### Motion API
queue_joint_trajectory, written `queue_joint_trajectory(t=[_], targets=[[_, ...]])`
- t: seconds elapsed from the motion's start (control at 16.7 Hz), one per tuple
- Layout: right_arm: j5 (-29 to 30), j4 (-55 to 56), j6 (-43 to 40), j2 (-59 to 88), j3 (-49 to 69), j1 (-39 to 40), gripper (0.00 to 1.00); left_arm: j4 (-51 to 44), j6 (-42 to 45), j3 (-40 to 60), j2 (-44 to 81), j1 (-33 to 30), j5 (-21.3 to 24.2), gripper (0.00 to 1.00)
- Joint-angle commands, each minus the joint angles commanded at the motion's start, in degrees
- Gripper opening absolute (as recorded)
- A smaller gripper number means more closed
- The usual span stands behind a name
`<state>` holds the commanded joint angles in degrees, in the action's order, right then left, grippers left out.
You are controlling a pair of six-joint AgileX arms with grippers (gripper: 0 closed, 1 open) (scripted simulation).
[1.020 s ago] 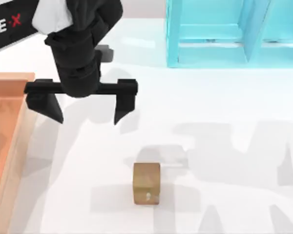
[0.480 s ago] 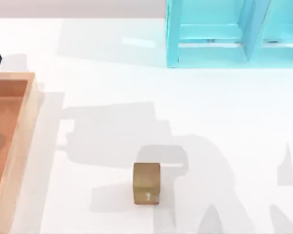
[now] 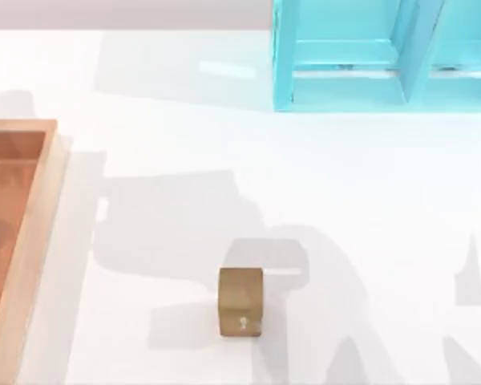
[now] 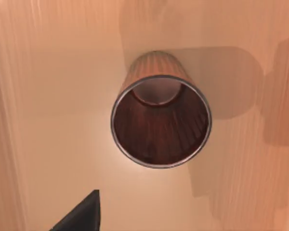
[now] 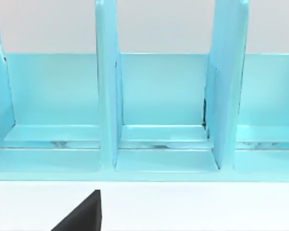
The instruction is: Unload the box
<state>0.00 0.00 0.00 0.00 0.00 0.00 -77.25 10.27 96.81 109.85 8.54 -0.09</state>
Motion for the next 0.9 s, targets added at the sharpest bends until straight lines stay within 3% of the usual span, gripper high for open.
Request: queue_joint_trajectory(t=[0.6,0.9], targets=[[0.0,0.0,0.0,0.0,0.0,0.0,1.0,19.2,0.49,-16.19,2.87,0.6,0.02,1.0],[0.0,0.0,0.0,0.0,0.0,0.0,1.0,20.73,0.36,-17.43,3.11,0.39,0.05,1.0]])
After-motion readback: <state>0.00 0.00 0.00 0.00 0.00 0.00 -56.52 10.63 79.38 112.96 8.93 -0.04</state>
